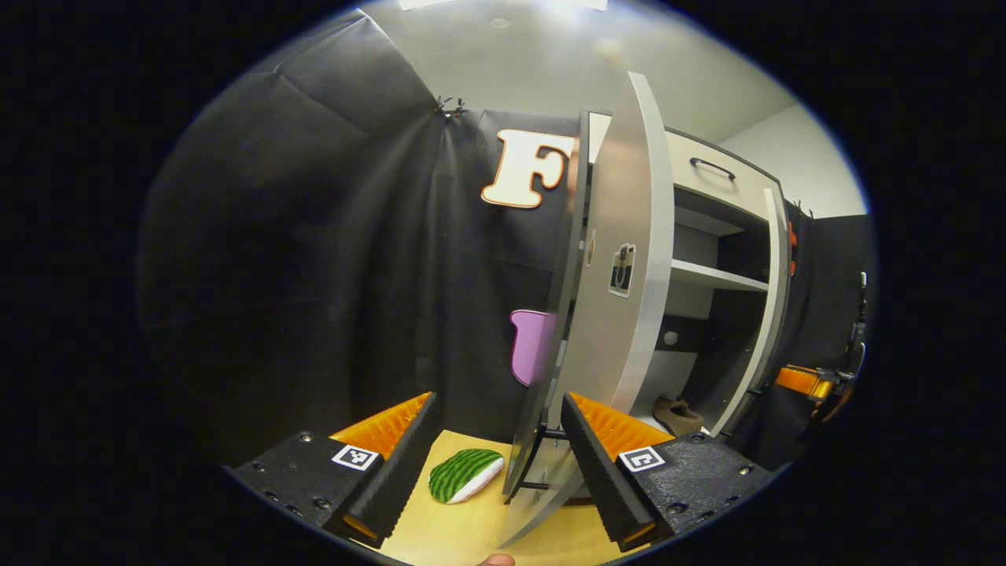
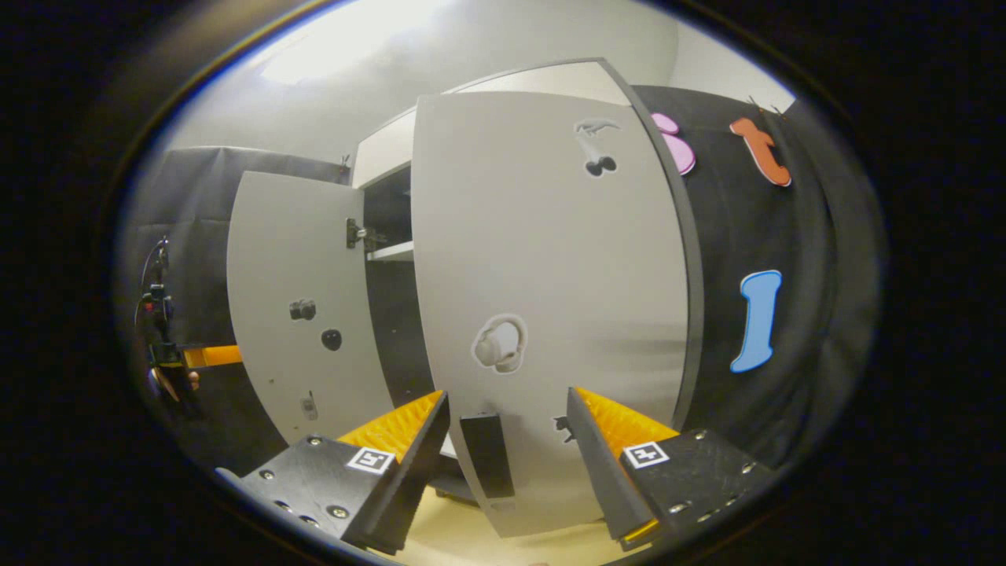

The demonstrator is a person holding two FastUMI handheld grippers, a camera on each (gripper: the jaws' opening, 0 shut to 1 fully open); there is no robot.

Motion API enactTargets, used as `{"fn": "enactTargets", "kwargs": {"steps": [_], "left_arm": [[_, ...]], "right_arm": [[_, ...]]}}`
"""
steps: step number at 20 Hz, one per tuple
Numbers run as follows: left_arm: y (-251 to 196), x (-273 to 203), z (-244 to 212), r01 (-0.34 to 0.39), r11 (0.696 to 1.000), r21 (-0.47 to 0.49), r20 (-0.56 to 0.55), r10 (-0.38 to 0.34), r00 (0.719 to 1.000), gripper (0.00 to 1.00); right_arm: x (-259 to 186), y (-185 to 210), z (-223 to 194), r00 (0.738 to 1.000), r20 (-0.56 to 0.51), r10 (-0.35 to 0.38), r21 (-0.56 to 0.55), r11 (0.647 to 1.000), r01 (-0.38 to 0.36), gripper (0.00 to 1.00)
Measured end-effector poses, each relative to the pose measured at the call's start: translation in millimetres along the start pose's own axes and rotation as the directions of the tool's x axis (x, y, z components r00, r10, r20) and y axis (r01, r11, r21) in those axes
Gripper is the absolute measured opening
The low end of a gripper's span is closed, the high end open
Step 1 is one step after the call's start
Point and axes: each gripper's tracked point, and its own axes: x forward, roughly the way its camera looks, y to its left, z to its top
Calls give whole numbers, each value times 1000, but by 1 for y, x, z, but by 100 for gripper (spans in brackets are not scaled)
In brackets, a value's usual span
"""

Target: Grab one shoe with the right hand and put it into the shoe cabinet, grab the other shoe with the left hand and put it into the shoe cabinet; then close the right door with the right hand and the left door with the left hand.

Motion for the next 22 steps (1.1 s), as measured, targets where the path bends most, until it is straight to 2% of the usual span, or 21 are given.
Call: {"fn": "enactTargets", "kwargs": {"steps": [2, 3, 4, 7, 8, 9, 14, 18, 22], "left_arm": [[-2, 3, 2, 11, 999, 36, 0, -11, 1000, 90], [-3, 2, 4, 10, 998, 54, 2, -10, 1000, 95], [-6, 3, 3, 11, 998, 62, -4, -11, 1000, 89], [-21, 6, -1, 37, 999, 27, -14, -36, 999, 88], [-28, 6, -1, 52, 999, 15, -15, -52, 999, 94], [-34, 7, -4, 68, 998, 5, -19, -68, 998, 94], [-80, 14, -9, 164, 986, -8, -21, -164, 986, 94], [-127, 29, -20, 259, 966, -11, -30, -260, 965, 94], [-169, 49, -28, 331, 944, 5, -30, -331, 943, 94]], "right_arm": [[-14, -12, 4, 999, 11, -32, 7, 999, 32, 90], [-19, -16, 5, 999, 14, -43, 8, 999, 43, 90], [-23, -19, 7, 999, 17, -51, 7, 999, 51, 90], [-39, -25, 7, 997, 25, -67, -4, 998, 67, 91], [-43, -26, 8, 997, 28, -71, -5, 997, 71, 86], [-44, -28, 9, 997, 31, -74, -6, 997, 74, 91], [-70, -39, 16, 992, 54, -110, -8, 994, 111, 91], [-96, -46, 20, 985, 75, -154, -19, 988, 156, 90], [-125, -64, 21, 969, 83, -233, -36, 971, 237, 91]]}}
